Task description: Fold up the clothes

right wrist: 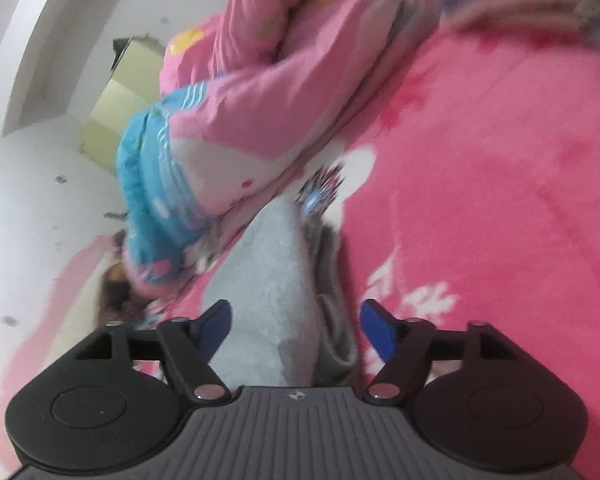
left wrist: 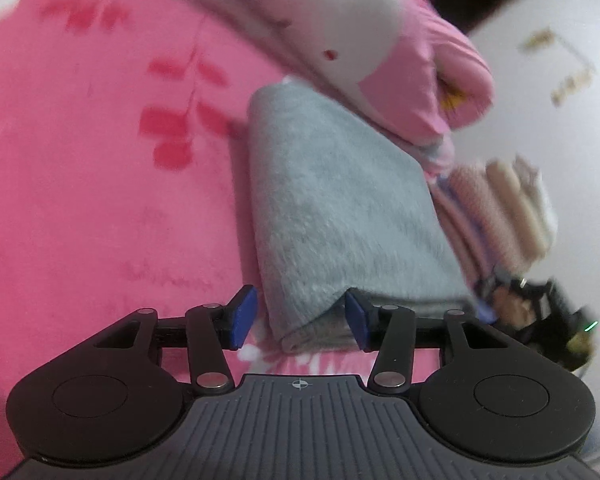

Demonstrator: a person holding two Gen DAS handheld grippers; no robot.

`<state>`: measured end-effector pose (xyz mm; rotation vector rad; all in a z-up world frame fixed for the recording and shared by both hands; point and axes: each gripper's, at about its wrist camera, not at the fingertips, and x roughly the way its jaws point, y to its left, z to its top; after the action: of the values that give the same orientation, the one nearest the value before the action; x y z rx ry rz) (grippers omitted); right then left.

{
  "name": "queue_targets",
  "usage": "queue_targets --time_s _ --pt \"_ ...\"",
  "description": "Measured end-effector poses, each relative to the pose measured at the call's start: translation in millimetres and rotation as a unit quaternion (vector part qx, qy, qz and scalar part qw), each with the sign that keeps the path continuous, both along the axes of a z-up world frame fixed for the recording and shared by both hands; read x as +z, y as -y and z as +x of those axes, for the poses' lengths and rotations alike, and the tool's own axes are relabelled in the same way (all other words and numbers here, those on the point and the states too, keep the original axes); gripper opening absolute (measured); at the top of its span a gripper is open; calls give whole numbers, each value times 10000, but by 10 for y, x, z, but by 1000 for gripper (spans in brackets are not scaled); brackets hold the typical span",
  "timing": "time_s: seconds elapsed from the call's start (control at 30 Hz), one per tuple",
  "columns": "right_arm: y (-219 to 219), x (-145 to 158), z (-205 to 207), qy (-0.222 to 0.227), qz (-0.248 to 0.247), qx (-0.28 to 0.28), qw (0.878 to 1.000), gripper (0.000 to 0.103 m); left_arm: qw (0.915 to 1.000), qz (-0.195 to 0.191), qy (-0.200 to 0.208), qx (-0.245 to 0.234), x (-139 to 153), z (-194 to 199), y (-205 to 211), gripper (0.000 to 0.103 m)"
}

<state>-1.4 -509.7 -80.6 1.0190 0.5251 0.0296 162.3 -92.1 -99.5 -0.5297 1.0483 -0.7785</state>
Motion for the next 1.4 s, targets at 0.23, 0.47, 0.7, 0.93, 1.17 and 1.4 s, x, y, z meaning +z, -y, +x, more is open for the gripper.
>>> queue_targets --time_s 0.23,0.47,0.7,0.93,1.17,1.4 --pt "191 -255 469 -632 584 534 9949 81 9962 -825 -259 -121 -56 153 -179 54" --pt "170 -321 653 -694 589 1018 9906 82 9980 -601 -84 -203 -81 331 -117 66" --pt "112 -390 949 -659 899 1521 9821 93 9964 -490 -348 -595 -291 537 258 69" --pt "-81 -332 1044 -389 981 1812 9778 83 9920 -833 -624 -714 -273 499 283 69" --pt "-241 -238 789 -339 897 1922 9767 59 9911 -758 -533 -952 -53 291 197 66" --pt "-364 -188 212 -395 270 2144 9756 59 9901 57 -105 -1399 36 -128 28 65"
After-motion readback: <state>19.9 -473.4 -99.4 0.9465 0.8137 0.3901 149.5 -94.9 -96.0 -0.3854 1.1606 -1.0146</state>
